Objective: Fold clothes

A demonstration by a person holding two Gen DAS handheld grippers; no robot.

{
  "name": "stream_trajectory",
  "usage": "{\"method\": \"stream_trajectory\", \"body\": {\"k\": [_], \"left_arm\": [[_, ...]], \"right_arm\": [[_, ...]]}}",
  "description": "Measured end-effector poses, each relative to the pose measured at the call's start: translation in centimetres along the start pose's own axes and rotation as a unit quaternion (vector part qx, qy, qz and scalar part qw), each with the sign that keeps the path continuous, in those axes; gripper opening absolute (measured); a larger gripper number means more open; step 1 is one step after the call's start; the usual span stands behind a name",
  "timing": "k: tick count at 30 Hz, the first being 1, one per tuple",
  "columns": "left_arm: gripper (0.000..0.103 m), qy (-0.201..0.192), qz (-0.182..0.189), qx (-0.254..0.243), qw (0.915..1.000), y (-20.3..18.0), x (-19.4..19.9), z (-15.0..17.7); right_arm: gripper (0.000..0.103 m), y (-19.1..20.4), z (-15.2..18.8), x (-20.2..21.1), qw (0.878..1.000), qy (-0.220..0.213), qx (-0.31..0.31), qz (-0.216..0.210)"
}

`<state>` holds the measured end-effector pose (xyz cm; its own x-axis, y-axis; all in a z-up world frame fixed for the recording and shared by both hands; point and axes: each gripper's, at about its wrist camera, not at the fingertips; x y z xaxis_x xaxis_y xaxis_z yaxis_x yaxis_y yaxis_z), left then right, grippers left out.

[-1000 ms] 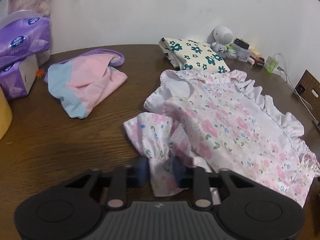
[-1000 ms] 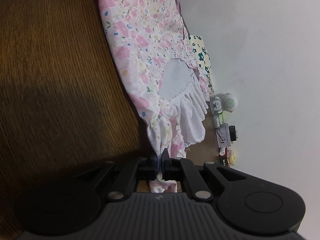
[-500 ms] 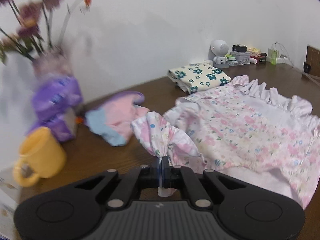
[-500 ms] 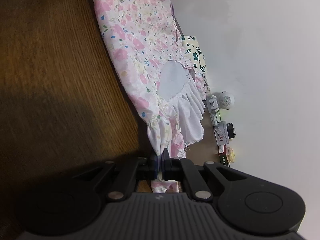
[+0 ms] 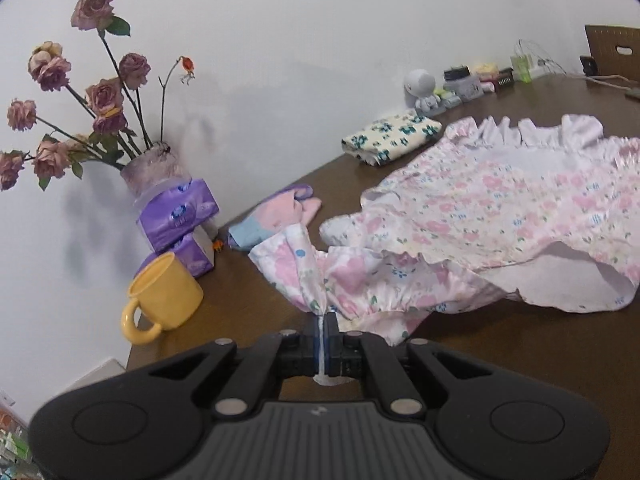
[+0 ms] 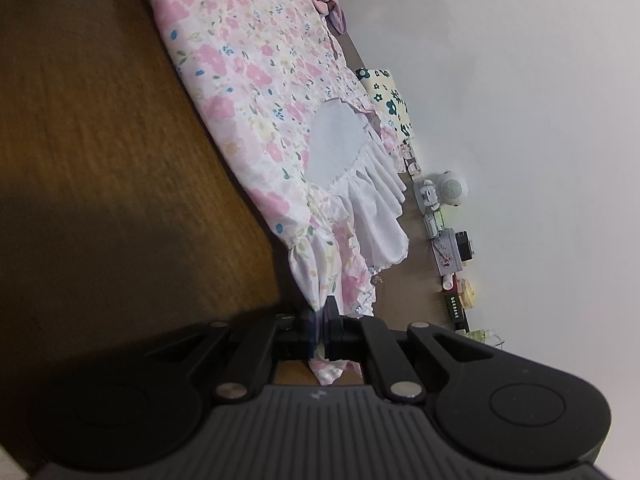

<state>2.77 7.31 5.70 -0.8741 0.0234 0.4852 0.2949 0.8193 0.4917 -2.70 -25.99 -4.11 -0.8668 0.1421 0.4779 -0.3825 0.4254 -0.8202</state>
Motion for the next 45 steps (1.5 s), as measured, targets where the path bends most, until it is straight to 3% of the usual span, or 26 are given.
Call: {"method": "stream_trajectory", "body": {"k": [6, 10, 12, 14, 17, 20, 23, 26, 30, 31, 33, 34, 35, 37, 39, 41, 43, 45], "left_arm": [[0.001, 0.015, 0.009, 0.016, 0.9997, -0.7, 0.5, 1.4], [0.001, 0.025, 0.020, 0.025, 0.9992, -0.7, 0.5, 2.2], [0.002, 0.028, 0.029, 0.036, 0.9985, -0.5, 0.5, 2.4], [0.006, 0.031, 0.042, 0.051, 0.9973, -0.1, 0.5, 2.6], [0.016, 0.037, 0.071, 0.098, 0.9920, 1.2, 0.4, 3.1], [0.029, 0.040, 0.102, 0.163, 0.9805, 2.6, 0.2, 3.6], [0.032, 0.047, 0.115, 0.219, 0.9677, 3.9, -0.6, 4.1], [0.037, 0.063, 0.113, 0.267, 0.9549, 4.9, -1.7, 4.4], [0.038, 0.088, 0.130, 0.348, 0.9241, 6.5, -3.7, 5.2], [0.034, 0.092, 0.136, 0.369, 0.9150, 6.8, -4.1, 5.4], [0.006, 0.089, 0.147, 0.378, 0.9096, 7.1, -4.7, 5.0], [0.001, 0.088, 0.152, 0.382, 0.9071, 7.3, -4.9, 4.8], [0.001, 0.078, 0.148, 0.369, 0.9143, 7.2, -4.9, 4.0], [0.001, 0.045, 0.134, 0.309, 0.9405, 6.7, -4.2, 1.3], [0.001, 0.009, 0.122, 0.241, 0.9628, 5.6, -3.4, -2.3], [0.001, -0.030, 0.119, 0.157, 0.9800, 3.3, -2.4, -6.2], [0.001, -0.058, 0.129, 0.072, 0.9873, -0.4, -1.5, -9.1], [0.001, -0.067, 0.162, -0.004, 0.9845, -4.8, -1.1, -11.0]], "right_arm": [[0.003, 0.7, 0.3, 1.7, 1.000, -0.003, -0.005, -0.007], [0.005, -0.2, 0.5, 2.8, 0.998, -0.004, -0.043, -0.038], [0.011, -2.3, 0.5, 3.3, 0.990, -0.007, -0.106, -0.088], [0.035, -4.6, 0.9, 3.8, 0.976, -0.011, -0.172, -0.136], [0.041, -7.8, 1.4, 4.5, 0.950, -0.019, -0.249, -0.186], [0.042, -10.6, 1.5, 4.7, 0.925, -0.037, -0.309, -0.219], [0.045, -12.5, 1.0, 3.6, 0.905, -0.056, -0.353, -0.231], [0.045, -12.7, 0.0, 1.3, 0.905, -0.046, -0.360, -0.223], [0.045, -11.6, -0.5, -1.7, 0.900, -0.026, -0.367, -0.233], [0.045, -11.4, -0.3, -2.0, 0.899, -0.025, -0.369, -0.234], [0.045, -11.0, -0.1, -2.7, 0.897, -0.022, -0.373, -0.238], [0.045, -10.8, 0.1, -3.0, 0.895, -0.020, -0.375, -0.240], [0.045, -10.6, 0.3, -3.1, 0.894, -0.019, -0.377, -0.243], [0.045, -10.4, 0.8, -3.4, 0.890, -0.016, -0.382, -0.249], [0.045, -10.2, 1.2, -3.5, 0.887, -0.014, -0.385, -0.255], [0.045, -9.9, 1.6, -3.6, 0.884, -0.012, -0.389, -0.259], [0.045, -9.6, 2.0, -3.5, 0.880, -0.017, -0.398, -0.260], [0.045, -9.6, 2.2, -3.3, 0.878, -0.019, -0.403, -0.260]]}}
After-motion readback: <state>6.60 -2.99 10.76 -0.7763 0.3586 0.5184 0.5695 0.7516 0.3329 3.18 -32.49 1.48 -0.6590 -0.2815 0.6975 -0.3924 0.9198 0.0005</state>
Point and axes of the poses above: each gripper's, at about its wrist camera, not at the fingertips, and x roughly against the way its jaws point, y to its left, z to its underside, and after that the axes turned 4 degrees about -x, right-handed
